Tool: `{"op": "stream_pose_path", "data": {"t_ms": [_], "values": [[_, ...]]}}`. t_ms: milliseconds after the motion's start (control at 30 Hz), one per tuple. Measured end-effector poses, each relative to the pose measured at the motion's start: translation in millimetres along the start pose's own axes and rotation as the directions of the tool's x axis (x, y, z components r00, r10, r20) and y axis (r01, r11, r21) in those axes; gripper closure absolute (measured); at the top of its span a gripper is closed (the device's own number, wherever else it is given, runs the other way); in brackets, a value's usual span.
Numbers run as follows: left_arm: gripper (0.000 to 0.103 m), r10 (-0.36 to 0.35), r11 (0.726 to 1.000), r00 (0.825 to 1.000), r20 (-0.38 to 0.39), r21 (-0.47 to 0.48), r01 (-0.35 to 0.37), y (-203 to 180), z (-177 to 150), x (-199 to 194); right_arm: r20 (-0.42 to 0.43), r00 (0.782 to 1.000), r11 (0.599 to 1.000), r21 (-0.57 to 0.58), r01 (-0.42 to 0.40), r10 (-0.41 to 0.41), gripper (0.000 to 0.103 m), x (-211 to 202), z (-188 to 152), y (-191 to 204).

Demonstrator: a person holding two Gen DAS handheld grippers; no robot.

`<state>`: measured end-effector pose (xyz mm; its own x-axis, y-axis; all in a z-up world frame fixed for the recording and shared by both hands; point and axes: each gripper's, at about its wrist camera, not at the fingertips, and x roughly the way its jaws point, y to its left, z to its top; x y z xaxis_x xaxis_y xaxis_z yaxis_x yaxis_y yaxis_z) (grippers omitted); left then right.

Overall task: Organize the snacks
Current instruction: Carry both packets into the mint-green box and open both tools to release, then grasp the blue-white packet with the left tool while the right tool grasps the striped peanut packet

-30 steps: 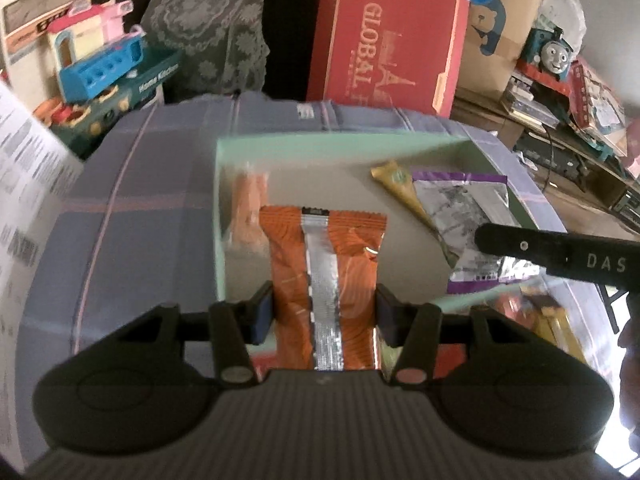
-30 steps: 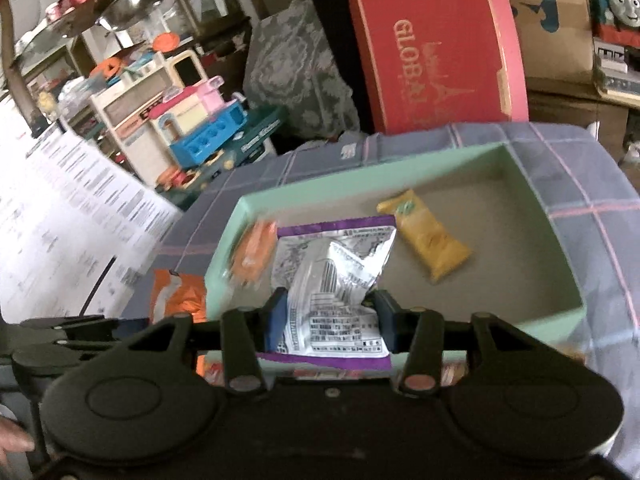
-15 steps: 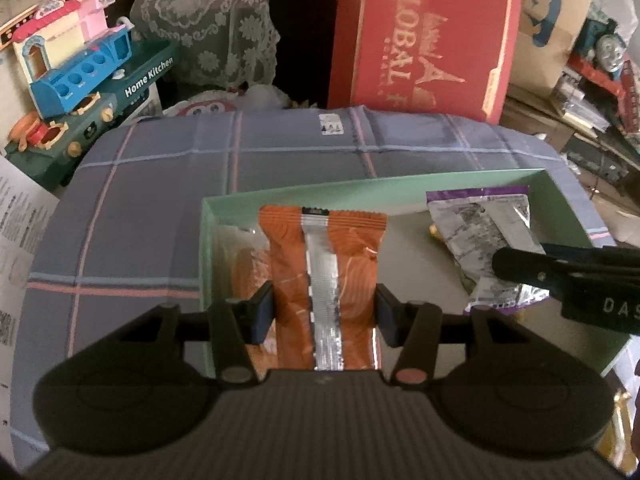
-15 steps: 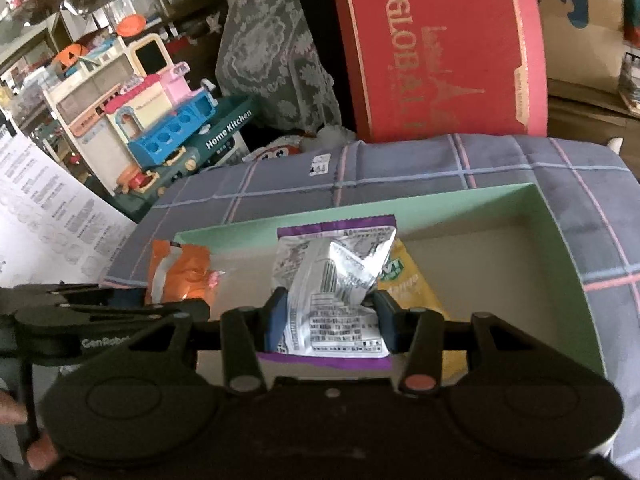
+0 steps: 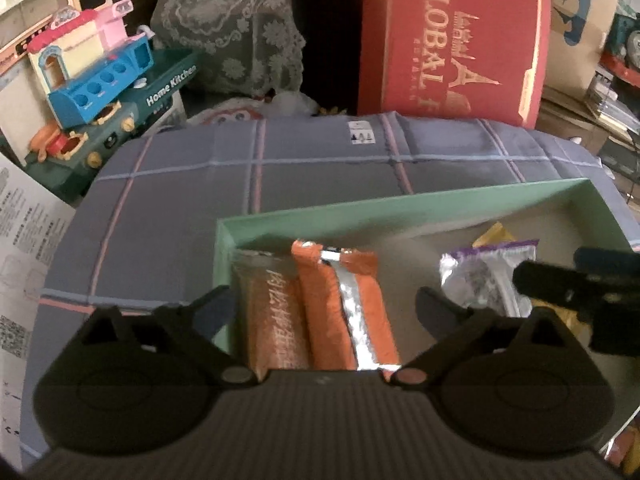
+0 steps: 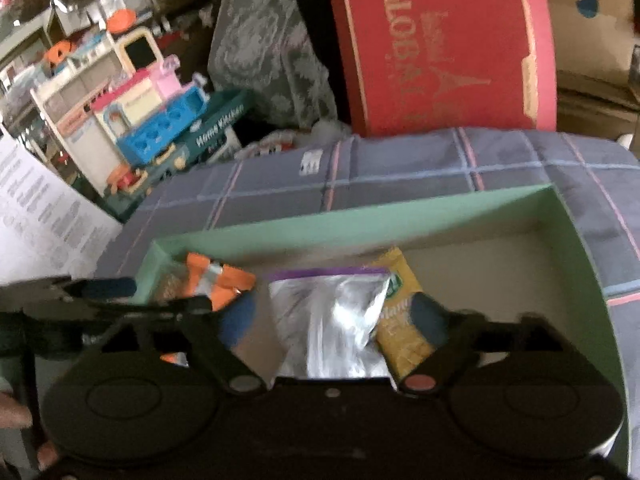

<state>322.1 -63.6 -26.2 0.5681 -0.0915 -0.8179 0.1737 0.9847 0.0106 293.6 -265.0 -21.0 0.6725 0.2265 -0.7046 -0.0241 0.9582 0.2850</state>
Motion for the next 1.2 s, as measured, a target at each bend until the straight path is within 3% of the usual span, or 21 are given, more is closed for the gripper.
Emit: {"op": "stream_pose_path", "data": {"t_ms": [133, 667, 900, 1200], "values": [[0.0, 0.014, 1.0, 1.0, -0.009, 0.007, -0.014, -4, -4, -9, 0.021, 1.0, 1.0, -0.007, 0.013, -0.013, 0.0, -13, -1, 1], [0.0, -0.019, 0.999, 1.0, -0.006, 0.038, 0.019, -29, -53, -89, 0.061, 0.998, 1.0, 0.003, 0.018, -0.018, 0.0, -102, -32, -9], [0.0, -0.049, 0.997, 0.999, -0.011, 0.055, 0.049, -42, -94, -123, 0.065, 0.998, 0.999, 0.029, 0.014, -0.016, 0.0, -145, -70, -22], [0.0, -0.067, 0.996, 0.993, -0.096, 0.056, 0.072, -52, -166, -131, -0.007, 1.0, 0.998, 0.066, -0.009, 0.01, 0.0, -166, -142, -27]]}}
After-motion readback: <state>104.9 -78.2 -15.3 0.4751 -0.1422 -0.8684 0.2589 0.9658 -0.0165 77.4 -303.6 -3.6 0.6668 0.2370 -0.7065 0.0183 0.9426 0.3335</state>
